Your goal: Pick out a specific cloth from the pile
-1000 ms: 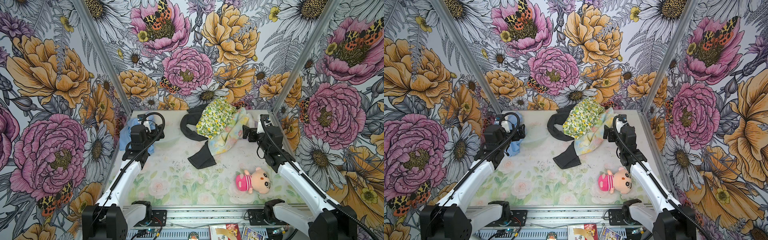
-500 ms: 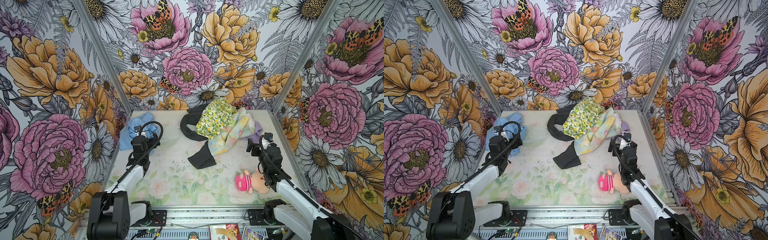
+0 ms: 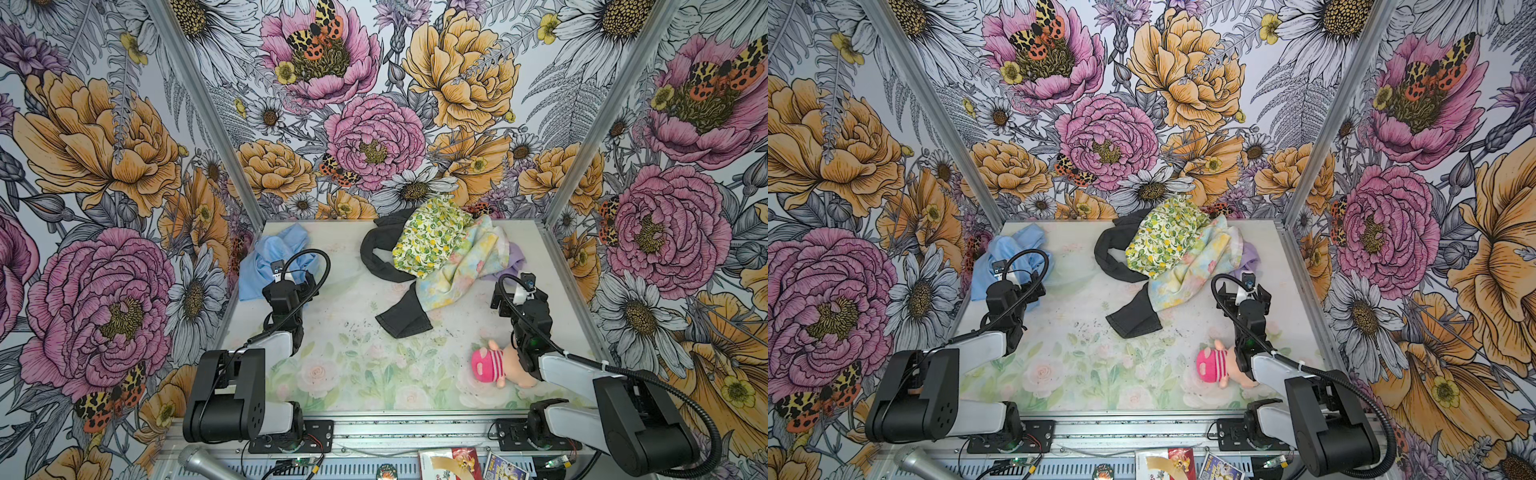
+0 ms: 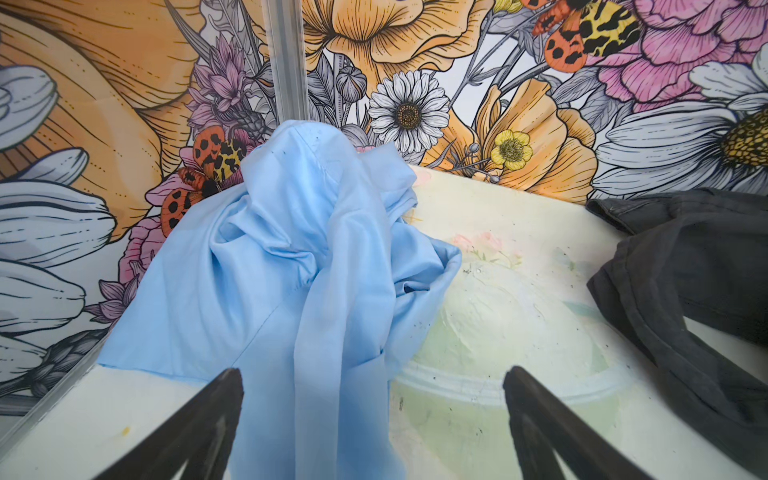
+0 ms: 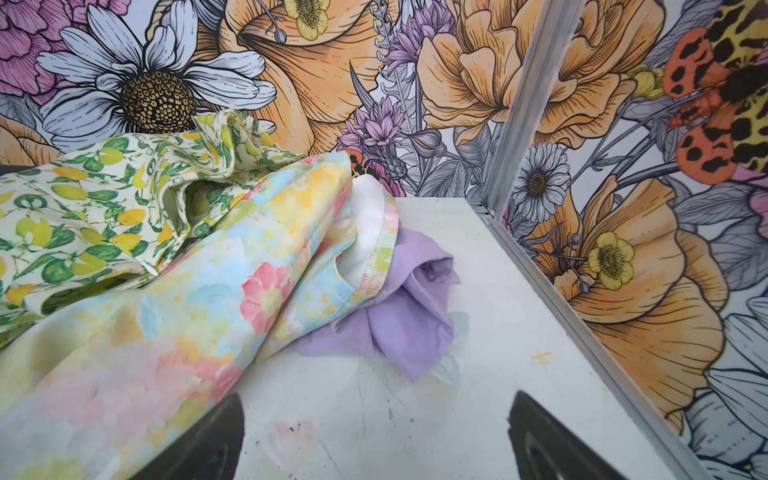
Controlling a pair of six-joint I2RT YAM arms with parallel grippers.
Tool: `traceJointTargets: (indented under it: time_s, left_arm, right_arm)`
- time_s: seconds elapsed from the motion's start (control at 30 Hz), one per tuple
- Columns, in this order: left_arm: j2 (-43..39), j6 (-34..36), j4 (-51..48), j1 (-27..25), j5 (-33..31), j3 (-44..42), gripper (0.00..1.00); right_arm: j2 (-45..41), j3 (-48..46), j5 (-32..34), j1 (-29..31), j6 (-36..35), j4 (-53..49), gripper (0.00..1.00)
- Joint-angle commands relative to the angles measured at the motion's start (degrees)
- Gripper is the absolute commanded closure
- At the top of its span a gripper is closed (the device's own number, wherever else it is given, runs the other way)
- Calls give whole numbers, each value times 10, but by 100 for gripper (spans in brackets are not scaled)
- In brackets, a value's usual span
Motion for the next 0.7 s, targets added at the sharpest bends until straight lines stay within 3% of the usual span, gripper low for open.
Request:
traceJointTargets:
  time_s: [0.0, 0.4, 0.57, 0.67]
  left_arm:
    - [26, 20, 107, -1, -5, -21, 1]
    - [83, 48, 173, 0, 67, -29, 1]
    - [84, 46, 176, 1, 70, -30, 1]
    - [84, 46, 176, 1, 69, -31, 1]
  right_arm:
    - [9, -8, 12, -4, -15, 63, 0]
    - [50, 3, 11, -18, -27, 99, 0]
    - [157, -22, 16, -20, -42, 265, 0]
    - [170, -29, 21, -21, -37, 286, 0]
